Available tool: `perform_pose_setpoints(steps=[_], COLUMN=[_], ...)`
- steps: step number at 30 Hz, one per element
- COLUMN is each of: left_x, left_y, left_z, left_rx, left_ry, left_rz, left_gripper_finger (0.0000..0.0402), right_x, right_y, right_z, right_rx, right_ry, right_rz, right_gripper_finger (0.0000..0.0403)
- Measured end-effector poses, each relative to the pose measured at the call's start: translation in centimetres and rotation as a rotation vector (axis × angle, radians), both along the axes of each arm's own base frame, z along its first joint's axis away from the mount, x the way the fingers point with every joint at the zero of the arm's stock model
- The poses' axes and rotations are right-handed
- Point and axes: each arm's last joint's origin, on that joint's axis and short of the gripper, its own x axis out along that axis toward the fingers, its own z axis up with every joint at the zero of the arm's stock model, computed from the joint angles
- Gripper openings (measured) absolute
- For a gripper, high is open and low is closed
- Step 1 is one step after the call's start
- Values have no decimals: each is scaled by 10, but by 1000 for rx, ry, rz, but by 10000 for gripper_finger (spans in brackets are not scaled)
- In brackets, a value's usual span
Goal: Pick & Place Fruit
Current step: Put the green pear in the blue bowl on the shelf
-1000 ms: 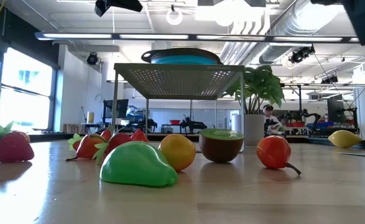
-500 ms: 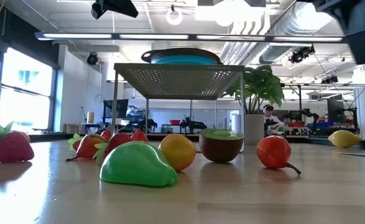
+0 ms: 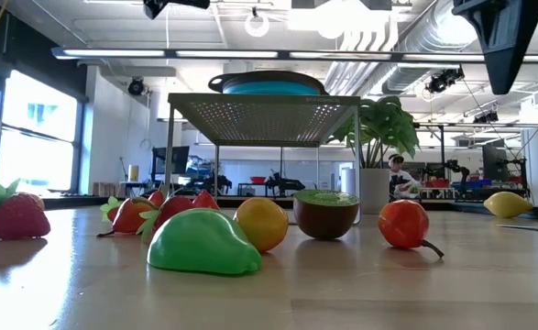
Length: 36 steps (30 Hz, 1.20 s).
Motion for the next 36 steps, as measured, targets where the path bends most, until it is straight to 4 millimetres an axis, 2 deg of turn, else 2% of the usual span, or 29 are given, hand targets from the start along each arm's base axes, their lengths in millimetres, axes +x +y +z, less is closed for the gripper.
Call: perform_pose_setpoints(steps=[8,21,31,36], left_x=[-2,-31,-31,-31], left_y=[-11,-9,-9,-9], left_z=[-5,8,8,6], left_rx=[57,61,70,71], left_ry=[-124,-220,-215,-199], left_rz=[-68,-76,-79,-80], left_gripper_finger=[14,14,14,14], right_x=[-1,-5,7,5], right_y=[0,9,23,31], right_z=[0,-1,-39,-53], right_rx=[-12,-2,-14,-40], right_ry=[-7,-53,68,99], right_rz=[-28,-147,-173,-182], right_gripper_finger=[239,239,239,239])
